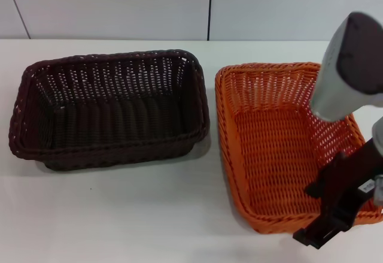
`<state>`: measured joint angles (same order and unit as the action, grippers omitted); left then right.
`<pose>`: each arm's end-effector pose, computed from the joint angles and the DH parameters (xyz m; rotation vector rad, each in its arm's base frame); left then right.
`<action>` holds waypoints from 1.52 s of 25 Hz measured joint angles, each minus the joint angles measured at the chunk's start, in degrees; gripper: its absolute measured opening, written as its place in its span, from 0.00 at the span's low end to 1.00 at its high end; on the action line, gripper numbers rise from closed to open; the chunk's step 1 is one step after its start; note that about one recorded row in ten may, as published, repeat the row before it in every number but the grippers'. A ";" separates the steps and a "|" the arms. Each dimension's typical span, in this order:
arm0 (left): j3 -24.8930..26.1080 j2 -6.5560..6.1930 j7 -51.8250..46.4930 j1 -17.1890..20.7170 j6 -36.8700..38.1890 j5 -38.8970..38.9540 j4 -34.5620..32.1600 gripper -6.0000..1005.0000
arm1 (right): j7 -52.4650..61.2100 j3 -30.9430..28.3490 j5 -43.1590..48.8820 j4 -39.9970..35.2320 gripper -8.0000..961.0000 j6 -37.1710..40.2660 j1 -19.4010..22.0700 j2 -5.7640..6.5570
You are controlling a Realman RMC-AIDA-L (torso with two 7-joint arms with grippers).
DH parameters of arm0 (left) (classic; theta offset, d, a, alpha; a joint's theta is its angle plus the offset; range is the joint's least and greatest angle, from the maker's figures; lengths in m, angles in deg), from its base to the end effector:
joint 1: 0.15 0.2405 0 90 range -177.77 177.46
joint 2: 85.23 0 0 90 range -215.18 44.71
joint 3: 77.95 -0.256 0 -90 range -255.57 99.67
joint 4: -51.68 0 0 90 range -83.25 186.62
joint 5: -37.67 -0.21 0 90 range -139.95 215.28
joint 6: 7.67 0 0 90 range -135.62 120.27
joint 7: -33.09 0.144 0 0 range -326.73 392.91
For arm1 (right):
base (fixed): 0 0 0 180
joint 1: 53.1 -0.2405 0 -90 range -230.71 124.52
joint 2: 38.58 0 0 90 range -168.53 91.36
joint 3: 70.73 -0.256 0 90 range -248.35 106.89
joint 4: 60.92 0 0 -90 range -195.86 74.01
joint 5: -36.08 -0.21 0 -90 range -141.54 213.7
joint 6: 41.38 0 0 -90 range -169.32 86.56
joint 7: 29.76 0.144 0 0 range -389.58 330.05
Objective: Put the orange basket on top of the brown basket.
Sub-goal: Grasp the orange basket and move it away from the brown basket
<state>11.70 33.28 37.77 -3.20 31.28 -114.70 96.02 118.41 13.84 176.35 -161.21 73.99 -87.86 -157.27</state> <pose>-0.3817 0.3034 0.0705 -1.2277 -0.7025 -0.4671 0.1124 0.2860 0.0240 -2.8892 0.6098 -0.6776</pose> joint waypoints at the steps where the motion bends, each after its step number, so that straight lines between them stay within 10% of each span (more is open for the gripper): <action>1: 0.00 0.00 0.00 -0.07 -0.06 0.06 -0.13 0.79 | -0.38 0.61 0.51 0.89 0.82 -0.67 -0.12 0.00; 13: 0.00 -0.13 -0.44 -0.39 -0.84 0.46 -0.55 0.79 | -2.02 9.30 5.60 9.30 0.82 -6.87 -1.49 -0.08; 38: 0.32 -0.39 -0.74 -1.88 0.06 0.07 -3.30 0.78 | 5.28 14.31 15.18 3.73 0.19 -15.60 -0.16 -0.41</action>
<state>12.02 32.88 37.04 -5.08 31.34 -114.63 92.72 123.69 28.15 191.54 -157.49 58.40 -88.03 -157.68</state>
